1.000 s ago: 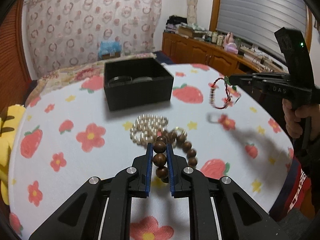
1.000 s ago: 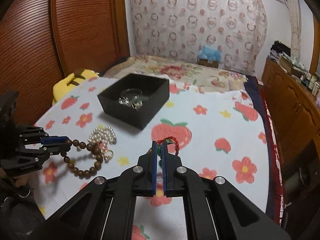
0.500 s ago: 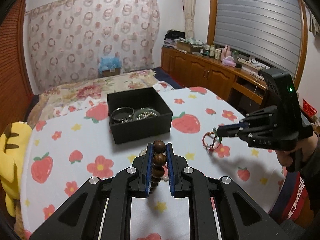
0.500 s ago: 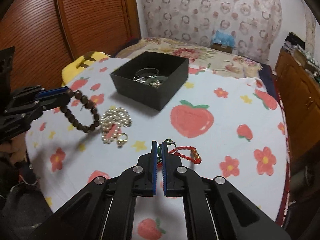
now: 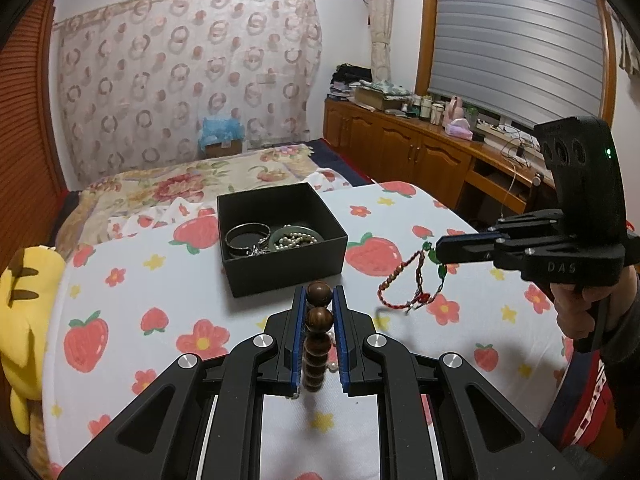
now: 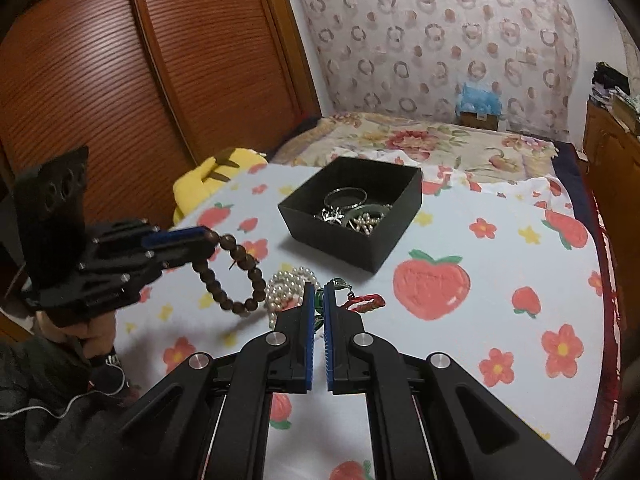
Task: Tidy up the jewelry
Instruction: 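Lift the bead bracelet with the left tool while the right tool carries the red bracelet toward the box, then open both tools over the black box to drop both bracelets in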
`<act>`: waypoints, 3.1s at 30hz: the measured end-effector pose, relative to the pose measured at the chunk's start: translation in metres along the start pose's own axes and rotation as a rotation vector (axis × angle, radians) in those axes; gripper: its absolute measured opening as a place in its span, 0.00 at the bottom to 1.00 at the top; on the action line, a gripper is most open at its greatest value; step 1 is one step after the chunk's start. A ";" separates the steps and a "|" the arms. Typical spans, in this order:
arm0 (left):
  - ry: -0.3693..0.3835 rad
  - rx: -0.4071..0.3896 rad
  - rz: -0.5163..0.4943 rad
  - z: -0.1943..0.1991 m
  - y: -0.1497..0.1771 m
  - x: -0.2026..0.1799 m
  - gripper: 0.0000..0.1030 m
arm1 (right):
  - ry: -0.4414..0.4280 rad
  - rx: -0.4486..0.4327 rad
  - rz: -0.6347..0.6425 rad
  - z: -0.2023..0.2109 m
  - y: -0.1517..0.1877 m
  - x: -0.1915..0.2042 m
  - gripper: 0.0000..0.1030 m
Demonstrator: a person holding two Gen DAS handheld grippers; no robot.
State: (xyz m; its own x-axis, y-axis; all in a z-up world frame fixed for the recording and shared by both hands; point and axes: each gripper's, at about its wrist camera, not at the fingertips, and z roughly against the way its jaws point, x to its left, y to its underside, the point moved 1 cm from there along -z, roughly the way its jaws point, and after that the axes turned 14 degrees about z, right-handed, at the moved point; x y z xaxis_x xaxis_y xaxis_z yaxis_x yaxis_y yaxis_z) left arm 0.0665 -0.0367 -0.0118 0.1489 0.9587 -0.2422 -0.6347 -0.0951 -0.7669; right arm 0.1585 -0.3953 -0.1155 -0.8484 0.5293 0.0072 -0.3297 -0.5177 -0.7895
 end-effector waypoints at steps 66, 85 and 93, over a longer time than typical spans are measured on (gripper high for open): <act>-0.005 -0.031 -0.001 0.005 -0.014 0.001 0.12 | 0.185 0.018 0.064 0.018 -0.009 0.000 0.04; -0.010 -0.056 -0.002 -0.010 -0.044 0.010 0.12 | 0.173 -0.050 0.098 0.002 -0.060 -0.002 0.04; -0.061 -0.075 -0.011 -0.029 -0.081 0.020 0.12 | 0.166 -0.081 0.079 -0.042 -0.097 -0.015 0.05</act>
State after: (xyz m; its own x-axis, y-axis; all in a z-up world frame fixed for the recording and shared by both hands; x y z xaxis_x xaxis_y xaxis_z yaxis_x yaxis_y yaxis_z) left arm 0.1426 -0.0174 0.0285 0.1076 0.9741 -0.1988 -0.5743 -0.1023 -0.8122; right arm 0.2207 -0.3254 -0.0650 -0.7884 0.5959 -0.1527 -0.2248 -0.5101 -0.8303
